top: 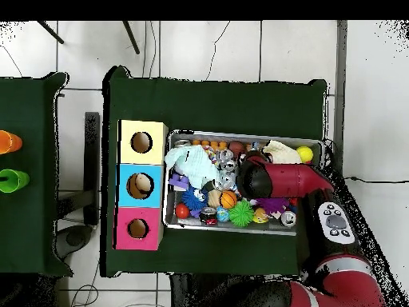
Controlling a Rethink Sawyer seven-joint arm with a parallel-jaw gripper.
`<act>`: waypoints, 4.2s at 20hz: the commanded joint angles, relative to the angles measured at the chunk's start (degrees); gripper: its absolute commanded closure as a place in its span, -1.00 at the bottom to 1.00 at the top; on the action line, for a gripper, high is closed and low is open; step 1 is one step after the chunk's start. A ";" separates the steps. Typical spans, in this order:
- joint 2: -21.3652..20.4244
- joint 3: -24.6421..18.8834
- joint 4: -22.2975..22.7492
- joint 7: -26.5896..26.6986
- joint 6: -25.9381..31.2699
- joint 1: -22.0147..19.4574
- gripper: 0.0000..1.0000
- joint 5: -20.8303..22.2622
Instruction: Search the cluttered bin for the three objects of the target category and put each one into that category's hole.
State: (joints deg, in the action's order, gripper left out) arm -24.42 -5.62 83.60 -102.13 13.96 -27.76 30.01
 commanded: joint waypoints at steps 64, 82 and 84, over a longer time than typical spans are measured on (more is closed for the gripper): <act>6.51 10.81 4.75 -2.53 9.10 13.89 -1.00 -24.86; 9.13 9.03 -0.06 -1.47 8.40 11.04 -1.00 -24.53; 10.06 7.98 -2.67 0.89 9.50 9.83 -1.00 -23.89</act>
State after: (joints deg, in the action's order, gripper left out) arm -19.81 9.70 90.57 -103.14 22.18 -14.65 3.88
